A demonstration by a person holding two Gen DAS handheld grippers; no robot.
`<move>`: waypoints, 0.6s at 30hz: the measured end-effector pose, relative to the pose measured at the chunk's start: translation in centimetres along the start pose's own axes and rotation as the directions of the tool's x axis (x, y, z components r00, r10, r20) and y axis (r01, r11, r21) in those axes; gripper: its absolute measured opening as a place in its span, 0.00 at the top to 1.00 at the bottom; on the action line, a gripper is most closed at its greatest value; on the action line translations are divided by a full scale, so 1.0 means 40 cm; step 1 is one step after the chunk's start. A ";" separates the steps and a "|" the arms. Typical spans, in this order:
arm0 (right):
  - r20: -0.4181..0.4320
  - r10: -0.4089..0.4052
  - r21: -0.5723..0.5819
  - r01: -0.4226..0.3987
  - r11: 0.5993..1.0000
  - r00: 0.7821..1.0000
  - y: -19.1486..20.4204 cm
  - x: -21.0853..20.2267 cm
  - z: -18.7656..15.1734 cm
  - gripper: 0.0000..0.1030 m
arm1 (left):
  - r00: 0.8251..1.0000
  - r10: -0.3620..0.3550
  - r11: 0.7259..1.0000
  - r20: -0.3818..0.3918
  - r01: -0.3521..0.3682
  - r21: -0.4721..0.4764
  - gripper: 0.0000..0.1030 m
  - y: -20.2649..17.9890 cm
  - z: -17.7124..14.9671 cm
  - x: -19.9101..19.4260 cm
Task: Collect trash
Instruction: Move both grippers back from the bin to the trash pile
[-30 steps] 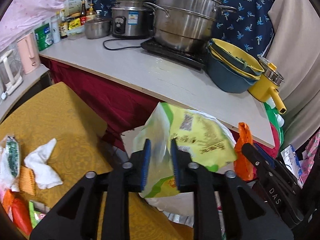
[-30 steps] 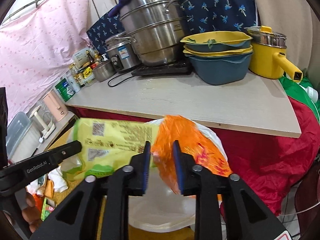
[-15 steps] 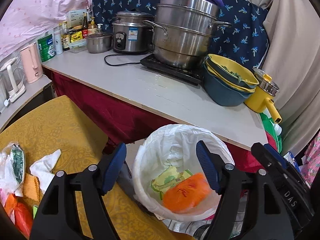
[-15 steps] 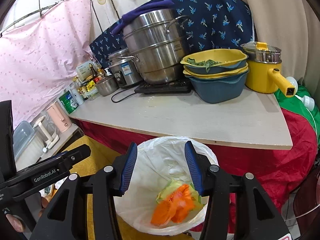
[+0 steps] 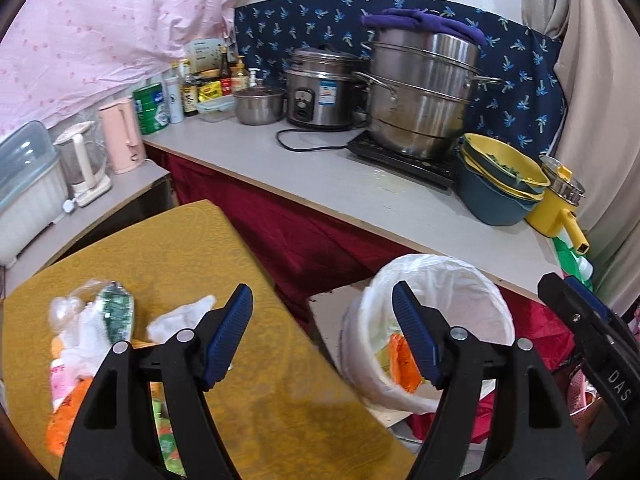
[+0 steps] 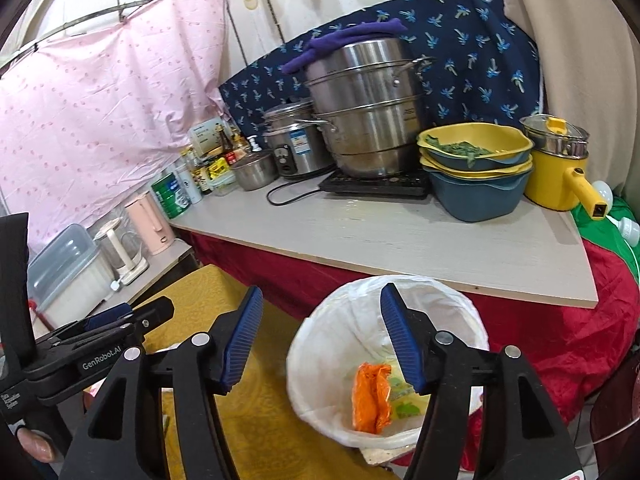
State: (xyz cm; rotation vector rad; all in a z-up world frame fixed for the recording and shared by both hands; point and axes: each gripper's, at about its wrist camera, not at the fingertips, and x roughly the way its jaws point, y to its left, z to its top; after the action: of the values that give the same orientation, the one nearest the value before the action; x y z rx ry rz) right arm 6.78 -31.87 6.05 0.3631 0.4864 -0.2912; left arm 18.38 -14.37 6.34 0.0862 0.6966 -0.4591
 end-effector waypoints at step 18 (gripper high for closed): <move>-0.107 0.149 -0.123 -0.162 0.979 0.983 0.304 0.024 -0.097 0.42 | 0.983 0.182 0.975 -0.038 -0.185 -0.126 0.28 0.328 -0.121 -0.128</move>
State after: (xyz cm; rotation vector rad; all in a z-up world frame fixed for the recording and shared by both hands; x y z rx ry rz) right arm 10.37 -19.58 5.63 0.2858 0.5671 -0.0887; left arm 17.76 0.44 4.90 0.0343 0.7347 -0.2350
